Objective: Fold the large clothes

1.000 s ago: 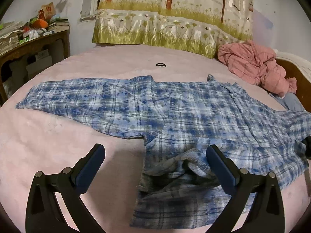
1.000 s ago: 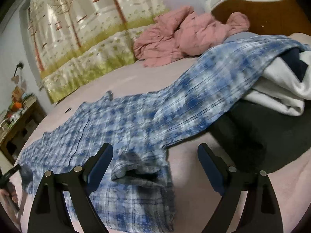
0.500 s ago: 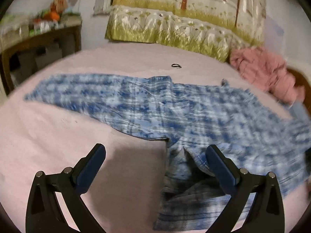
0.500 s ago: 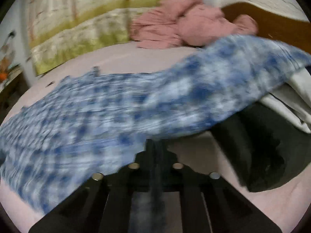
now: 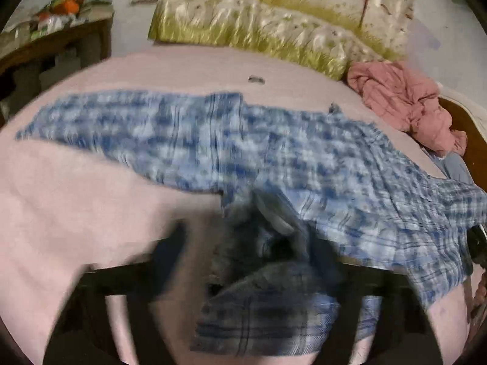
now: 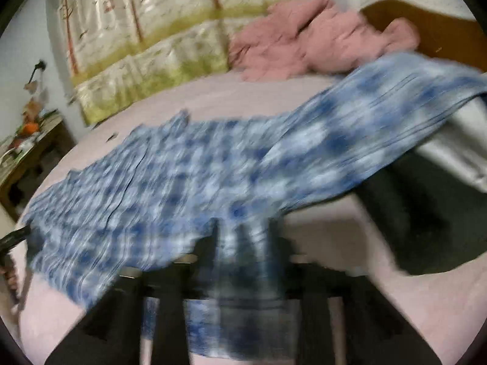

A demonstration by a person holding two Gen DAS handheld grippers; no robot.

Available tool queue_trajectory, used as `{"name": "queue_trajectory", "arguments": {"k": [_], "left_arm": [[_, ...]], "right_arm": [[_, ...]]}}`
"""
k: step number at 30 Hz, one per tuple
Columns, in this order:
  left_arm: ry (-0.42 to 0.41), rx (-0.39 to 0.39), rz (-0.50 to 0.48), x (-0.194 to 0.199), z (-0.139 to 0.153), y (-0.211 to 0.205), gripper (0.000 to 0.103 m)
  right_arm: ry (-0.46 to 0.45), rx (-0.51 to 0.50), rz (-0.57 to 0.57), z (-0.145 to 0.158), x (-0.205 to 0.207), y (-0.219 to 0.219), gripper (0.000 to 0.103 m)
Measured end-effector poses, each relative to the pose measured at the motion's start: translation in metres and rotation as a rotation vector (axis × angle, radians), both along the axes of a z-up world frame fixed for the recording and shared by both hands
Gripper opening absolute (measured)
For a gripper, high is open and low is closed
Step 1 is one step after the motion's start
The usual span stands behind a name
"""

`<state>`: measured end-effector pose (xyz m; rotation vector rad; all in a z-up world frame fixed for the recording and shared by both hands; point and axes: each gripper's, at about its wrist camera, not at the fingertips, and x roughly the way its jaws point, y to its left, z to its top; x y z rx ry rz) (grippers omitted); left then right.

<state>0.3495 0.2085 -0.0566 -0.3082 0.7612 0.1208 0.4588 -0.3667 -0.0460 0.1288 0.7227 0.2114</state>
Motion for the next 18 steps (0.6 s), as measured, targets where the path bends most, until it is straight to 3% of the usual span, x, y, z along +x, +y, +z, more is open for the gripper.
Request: {"name": "queue_trajectory", "arguments": {"k": [2, 5, 8, 11, 12, 13, 15, 16, 17, 18], "left_arm": [[0.047, -0.020, -0.006, 0.007, -0.014, 0.005, 0.010], [0.030, -0.019, 0.003, 0.007, -0.014, 0.013, 0.007], [0.033, -0.004, 0.008, 0.005, -0.013, 0.014, 0.008], [0.067, 0.047, -0.004, 0.007, -0.022, 0.009, 0.014], [0.068, 0.037, -0.008, 0.005, -0.019, 0.008, 0.019], [0.063, -0.020, -0.018, 0.000, -0.012, 0.010, 0.022], [-0.033, -0.177, -0.072, -0.021, 0.007, 0.013, 0.054], [-0.072, -0.182, -0.085, -0.032, 0.017, 0.011, 0.063], [-0.076, -0.136, -0.071, -0.042, 0.022, 0.007, 0.074], [-0.065, -0.089, -0.047, -0.049, 0.023, 0.004, 0.076]], "right_arm": [[0.054, -0.053, -0.011, -0.013, 0.009, 0.008, 0.059], [0.101, -0.115, -0.060, -0.025, 0.018, 0.011, 0.057], [0.129, -0.103, -0.108, -0.030, 0.023, 0.003, 0.044], [0.127, -0.130, -0.172, -0.029, 0.021, -0.008, 0.044], [0.110, -0.135, -0.175, -0.026, 0.018, -0.012, 0.044], [0.088, -0.133, -0.172, -0.020, 0.012, -0.012, 0.044], [0.054, -0.102, -0.179, -0.008, -0.003, -0.018, 0.045], [0.040, -0.064, -0.171, -0.003, -0.013, -0.020, 0.046], [0.031, -0.025, -0.155, 0.001, -0.024, -0.022, 0.049], [0.022, 0.011, -0.144, 0.001, -0.036, -0.024, 0.056]]}}
